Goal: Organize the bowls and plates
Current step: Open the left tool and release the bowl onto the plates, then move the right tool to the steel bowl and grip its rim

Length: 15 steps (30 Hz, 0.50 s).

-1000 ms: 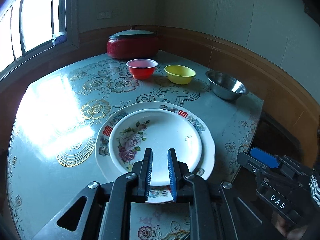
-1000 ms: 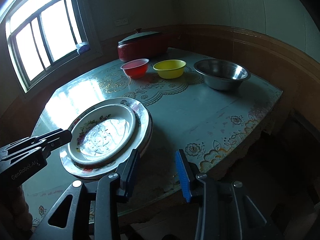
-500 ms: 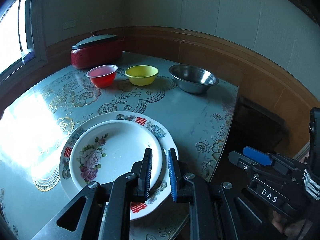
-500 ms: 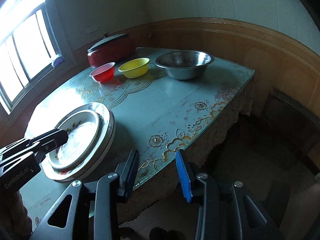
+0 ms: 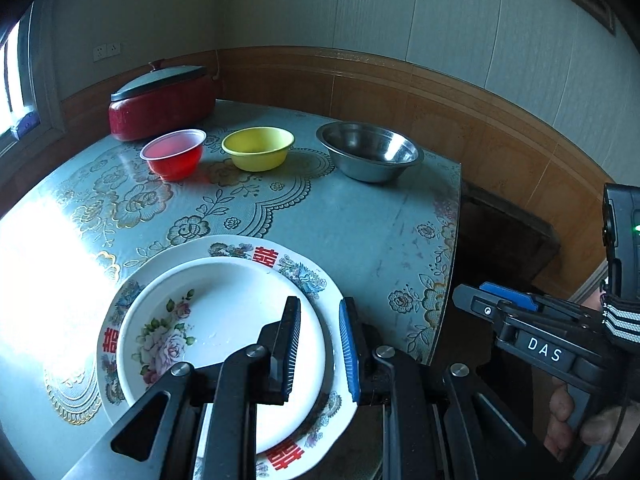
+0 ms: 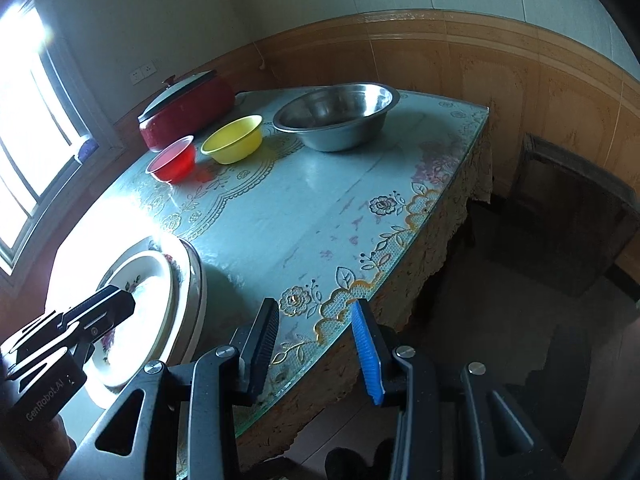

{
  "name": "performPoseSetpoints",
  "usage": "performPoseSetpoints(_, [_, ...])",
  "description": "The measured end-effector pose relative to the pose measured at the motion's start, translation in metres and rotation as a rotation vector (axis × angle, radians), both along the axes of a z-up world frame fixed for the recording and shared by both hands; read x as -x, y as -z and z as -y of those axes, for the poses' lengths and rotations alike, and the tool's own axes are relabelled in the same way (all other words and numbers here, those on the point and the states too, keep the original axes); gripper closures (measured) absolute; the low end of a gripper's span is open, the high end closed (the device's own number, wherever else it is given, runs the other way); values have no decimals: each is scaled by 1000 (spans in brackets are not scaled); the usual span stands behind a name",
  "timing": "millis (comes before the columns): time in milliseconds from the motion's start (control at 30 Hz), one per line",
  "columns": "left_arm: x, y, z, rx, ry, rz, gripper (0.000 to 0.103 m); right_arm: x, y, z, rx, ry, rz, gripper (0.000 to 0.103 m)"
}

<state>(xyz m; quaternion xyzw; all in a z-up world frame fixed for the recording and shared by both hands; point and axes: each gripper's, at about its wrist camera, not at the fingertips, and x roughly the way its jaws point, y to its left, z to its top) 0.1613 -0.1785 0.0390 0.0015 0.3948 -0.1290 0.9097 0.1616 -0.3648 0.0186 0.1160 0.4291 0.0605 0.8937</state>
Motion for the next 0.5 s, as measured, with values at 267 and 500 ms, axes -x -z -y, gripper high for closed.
performPoseSetpoints(267, [-25,8,17,-5,-21,-31,83,-33,4,16,-4,-28,-15,65])
performPoseSetpoints(500, [-66,13,45,-6,-119,-60,83,-94,8,41,1,-137,-22,65])
